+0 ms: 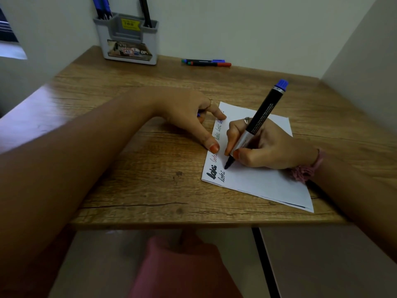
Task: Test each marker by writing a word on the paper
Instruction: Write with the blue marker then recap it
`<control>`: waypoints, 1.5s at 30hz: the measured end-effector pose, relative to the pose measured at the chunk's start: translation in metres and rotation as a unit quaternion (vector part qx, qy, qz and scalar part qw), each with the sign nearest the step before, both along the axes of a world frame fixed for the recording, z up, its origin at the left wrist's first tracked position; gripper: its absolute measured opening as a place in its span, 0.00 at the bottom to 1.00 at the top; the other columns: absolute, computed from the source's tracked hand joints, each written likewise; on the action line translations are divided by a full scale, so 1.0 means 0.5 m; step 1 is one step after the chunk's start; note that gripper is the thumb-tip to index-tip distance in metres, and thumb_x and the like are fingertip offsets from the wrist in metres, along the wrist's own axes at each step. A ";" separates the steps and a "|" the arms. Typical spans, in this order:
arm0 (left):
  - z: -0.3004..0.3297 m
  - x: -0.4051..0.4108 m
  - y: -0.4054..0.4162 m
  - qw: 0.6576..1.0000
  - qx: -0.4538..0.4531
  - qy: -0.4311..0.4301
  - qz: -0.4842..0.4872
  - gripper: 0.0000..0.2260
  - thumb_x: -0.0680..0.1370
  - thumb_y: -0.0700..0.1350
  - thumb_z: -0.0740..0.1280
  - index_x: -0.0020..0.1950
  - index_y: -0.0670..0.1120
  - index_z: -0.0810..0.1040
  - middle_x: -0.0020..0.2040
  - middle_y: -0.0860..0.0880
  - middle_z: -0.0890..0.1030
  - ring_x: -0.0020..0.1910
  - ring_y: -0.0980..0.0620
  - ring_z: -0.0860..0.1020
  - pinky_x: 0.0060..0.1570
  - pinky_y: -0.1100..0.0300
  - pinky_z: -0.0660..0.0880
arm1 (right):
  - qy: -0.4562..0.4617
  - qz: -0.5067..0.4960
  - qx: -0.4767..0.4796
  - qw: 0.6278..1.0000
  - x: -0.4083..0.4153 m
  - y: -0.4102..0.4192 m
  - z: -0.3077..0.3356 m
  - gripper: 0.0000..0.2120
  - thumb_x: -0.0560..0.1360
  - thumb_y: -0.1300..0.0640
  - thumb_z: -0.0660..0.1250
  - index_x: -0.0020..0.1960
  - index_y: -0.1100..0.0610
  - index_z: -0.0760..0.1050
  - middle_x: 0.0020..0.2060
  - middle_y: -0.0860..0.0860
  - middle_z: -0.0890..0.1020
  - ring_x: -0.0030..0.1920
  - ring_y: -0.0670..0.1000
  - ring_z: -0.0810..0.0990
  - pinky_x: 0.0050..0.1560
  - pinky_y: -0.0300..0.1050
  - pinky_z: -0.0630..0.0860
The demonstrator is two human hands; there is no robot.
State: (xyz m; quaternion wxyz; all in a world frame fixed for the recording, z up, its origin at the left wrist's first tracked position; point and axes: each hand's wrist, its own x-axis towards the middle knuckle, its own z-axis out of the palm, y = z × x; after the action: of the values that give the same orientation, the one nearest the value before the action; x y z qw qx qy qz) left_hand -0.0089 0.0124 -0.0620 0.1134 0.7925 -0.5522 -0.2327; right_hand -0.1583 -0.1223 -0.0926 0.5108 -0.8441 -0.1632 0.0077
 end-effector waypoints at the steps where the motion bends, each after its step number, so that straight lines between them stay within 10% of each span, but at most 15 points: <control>1: 0.000 0.000 0.000 1.000 0.001 0.002 0.000 0.39 0.58 0.64 0.69 0.68 0.59 0.65 0.38 0.53 0.71 0.37 0.58 0.71 0.37 0.67 0.64 | -0.001 -0.001 0.002 1.000 -0.001 0.000 0.000 0.05 0.66 0.63 0.64 0.40 0.58 0.75 0.32 0.40 0.80 0.32 0.39 0.77 0.36 0.28 0.70; 32: -0.003 0.008 -0.005 1.000 0.002 0.003 -0.002 0.38 0.58 0.63 0.70 0.67 0.59 0.66 0.35 0.54 0.71 0.36 0.57 0.70 0.38 0.64 0.66 | -0.027 -0.047 -0.001 0.999 0.004 -0.001 0.000 0.03 0.69 0.65 0.67 0.42 0.59 0.75 0.36 0.42 0.82 0.38 0.43 0.80 0.39 0.32 0.75; 45: -0.015 0.024 -0.010 0.999 -0.023 -0.030 -0.019 0.19 0.73 0.58 0.65 0.62 0.62 0.66 0.42 0.53 0.71 0.40 0.57 0.69 0.39 0.64 0.65 | -0.010 -0.053 -0.001 0.999 0.005 -0.003 0.001 0.06 0.67 0.67 0.66 0.42 0.58 0.75 0.34 0.40 0.81 0.37 0.38 0.79 0.39 0.30 0.73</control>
State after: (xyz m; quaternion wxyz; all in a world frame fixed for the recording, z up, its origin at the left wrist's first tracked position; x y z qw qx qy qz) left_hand 0.0030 0.0073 -0.0694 0.1106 0.7856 -0.5758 -0.1977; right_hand -0.1559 -0.1235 -0.0918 0.5079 -0.8521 -0.1234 -0.0272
